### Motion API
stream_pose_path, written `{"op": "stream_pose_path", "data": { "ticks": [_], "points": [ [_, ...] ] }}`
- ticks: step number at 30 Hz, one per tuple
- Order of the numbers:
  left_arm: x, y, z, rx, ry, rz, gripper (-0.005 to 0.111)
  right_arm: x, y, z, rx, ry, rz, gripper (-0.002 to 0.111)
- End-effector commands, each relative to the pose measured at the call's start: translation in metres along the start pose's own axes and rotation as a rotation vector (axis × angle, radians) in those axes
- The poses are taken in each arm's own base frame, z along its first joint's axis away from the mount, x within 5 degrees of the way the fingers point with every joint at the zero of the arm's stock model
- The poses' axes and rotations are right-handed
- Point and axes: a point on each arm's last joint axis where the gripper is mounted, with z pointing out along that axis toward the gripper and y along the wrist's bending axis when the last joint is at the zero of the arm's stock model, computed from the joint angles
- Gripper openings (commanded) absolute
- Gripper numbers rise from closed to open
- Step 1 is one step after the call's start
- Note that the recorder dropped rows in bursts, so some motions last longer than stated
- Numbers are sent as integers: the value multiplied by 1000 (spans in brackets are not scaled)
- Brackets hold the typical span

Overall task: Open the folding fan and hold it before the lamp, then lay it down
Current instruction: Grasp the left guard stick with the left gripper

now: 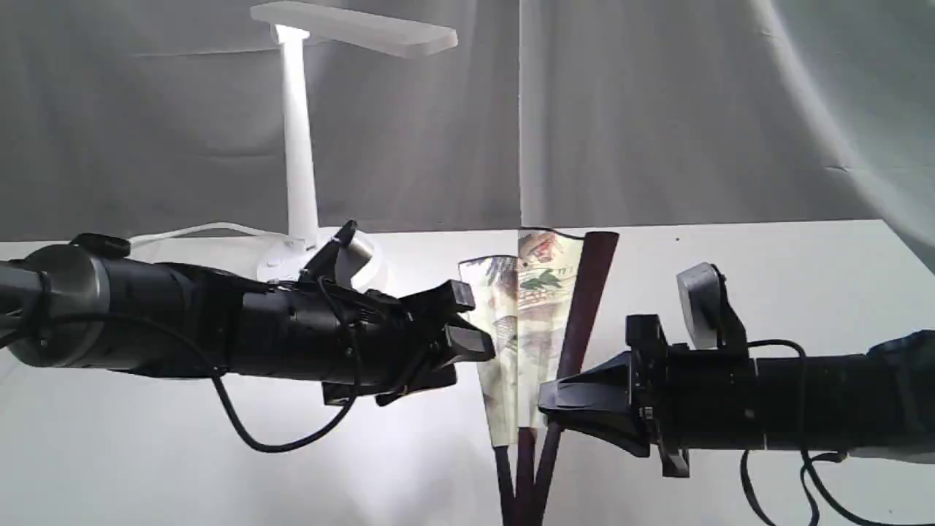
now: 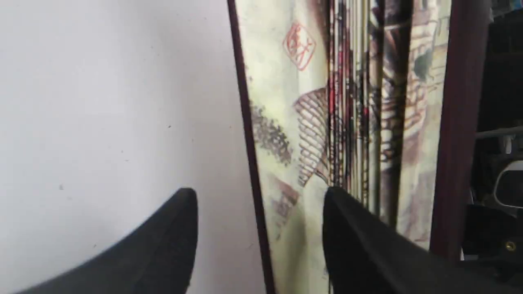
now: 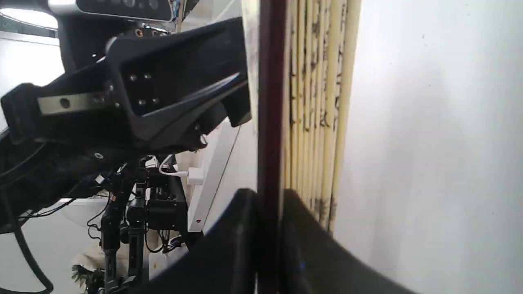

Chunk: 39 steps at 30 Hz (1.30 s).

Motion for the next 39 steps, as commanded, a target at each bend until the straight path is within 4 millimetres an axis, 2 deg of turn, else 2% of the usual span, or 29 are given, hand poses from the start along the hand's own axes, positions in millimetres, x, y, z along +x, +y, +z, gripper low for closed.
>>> {"op": "stream_pose_path", "data": {
  "ticks": [1, 5, 10, 12, 15, 19, 22, 30, 36, 39],
  "points": [
    [-5, -6, 0, 30, -10, -1, 48, -2, 3, 0, -28, -12, -4, 0],
    [-13, -14, 4, 78, -9, 13, 39, -2, 2, 0, -28, -11, -3, 0],
    [-10, -8, 10, 70, 6, -23, 24, -2, 2, 0, -28, -11, -3, 0],
    [-9, -4, 12, 65, 14, -55, 22, -2, 2, 0, -28, -11, -3, 0],
    [-11, -2, 11, 66, 12, -71, 28, -2, 2, 0, -28, -11, -3, 0],
    [-22, 6, 0, 115, 12, -105, 52, -2, 2, 0, -28, -11, -3, 0],
    [-30, 15, -6, 106, -11, -131, 61, -2, 2, 0, -28, -11, 1, 0],
    [-24, 23, 2, 122, 29, -152, 61, -2, 2, 0, -28, -11, 32, 0],
    [-23, 23, 1, 153, 51, -176, 61, -2, 2, 0, -28, -10, 48, 0],
    [-23, 23, 1, 154, 52, -178, 57, -2, 2, 0, -28, -10, 54, 0]
  ]
}}
